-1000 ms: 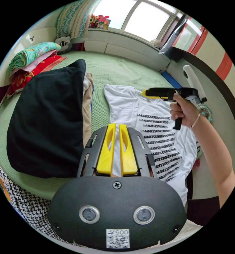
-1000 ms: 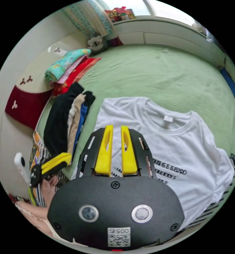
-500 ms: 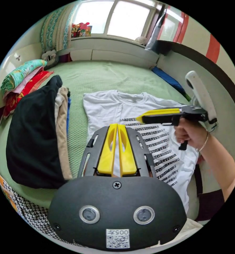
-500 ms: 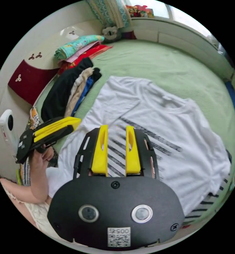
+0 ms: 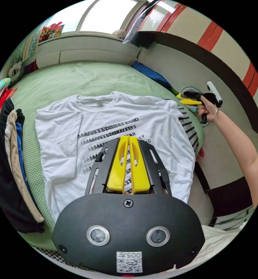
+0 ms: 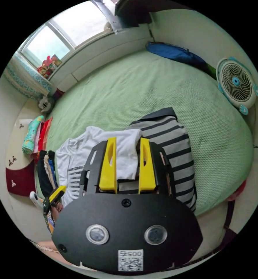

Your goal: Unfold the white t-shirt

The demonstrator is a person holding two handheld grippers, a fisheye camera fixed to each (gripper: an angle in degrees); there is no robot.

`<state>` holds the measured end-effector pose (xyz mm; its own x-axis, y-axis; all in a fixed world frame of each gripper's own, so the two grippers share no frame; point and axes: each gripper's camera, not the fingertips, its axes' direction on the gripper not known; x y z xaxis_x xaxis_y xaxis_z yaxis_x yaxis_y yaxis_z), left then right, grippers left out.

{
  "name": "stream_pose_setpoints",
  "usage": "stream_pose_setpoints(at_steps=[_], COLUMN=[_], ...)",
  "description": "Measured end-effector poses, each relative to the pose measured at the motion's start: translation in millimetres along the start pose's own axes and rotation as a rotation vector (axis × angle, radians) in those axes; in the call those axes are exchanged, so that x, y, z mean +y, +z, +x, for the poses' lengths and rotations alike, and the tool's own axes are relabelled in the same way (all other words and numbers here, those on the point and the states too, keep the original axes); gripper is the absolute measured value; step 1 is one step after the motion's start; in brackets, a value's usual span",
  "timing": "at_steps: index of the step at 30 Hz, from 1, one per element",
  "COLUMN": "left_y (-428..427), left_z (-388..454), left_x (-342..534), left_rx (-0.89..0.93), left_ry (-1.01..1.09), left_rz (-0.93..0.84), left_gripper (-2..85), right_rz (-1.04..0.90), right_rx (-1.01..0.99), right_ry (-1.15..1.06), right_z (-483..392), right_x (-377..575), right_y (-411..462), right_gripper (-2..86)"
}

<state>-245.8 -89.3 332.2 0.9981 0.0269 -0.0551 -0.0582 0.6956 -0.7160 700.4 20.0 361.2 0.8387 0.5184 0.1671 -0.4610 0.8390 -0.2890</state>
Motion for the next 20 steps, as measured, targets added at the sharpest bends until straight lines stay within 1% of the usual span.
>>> stream_pose_setpoints(at_steps=[2,4,7,10,13,16,18,20], left_y=[3,4,5,6,6,6,6,4], left_z=[-2,-4,-10,-15,-14,-12,-11,-9], left_x=[-4,-6,-9,-12,-14,-14,-13,-12], left_rx=[0.013,0.002,0.000,0.020,0.011,0.023,0.027,0.021], left_ry=[0.004,0.004,-0.012,-0.027,-0.026,-0.025,-0.023,-0.018], left_rz=[-0.006,-0.012,-0.017,-0.017,-0.009,-0.007,-0.008,-0.005], left_gripper=[-0.6,-0.6,-0.6,-0.7,-0.6,-0.6,-0.7,-0.6], right_rz=[-0.031,-0.064,-0.059,0.003,0.084,0.144,0.155,0.129], right_rx=[0.030,0.010,0.004,0.051,0.060,0.080,0.103,0.096], right_ry=[0.023,0.051,0.062,0.055,0.022,-0.106,-0.305,-0.441], right_z=[7,13,12,1,-20,-66,-123,-165], right_x=[-3,-5,-4,-1,-1,2,15,30], right_y=[11,22,33,30,15,-2,-6,-1], right_gripper=[11.4,11.4,8.4,1.4,-0.1,-0.2,0.4,2.1])
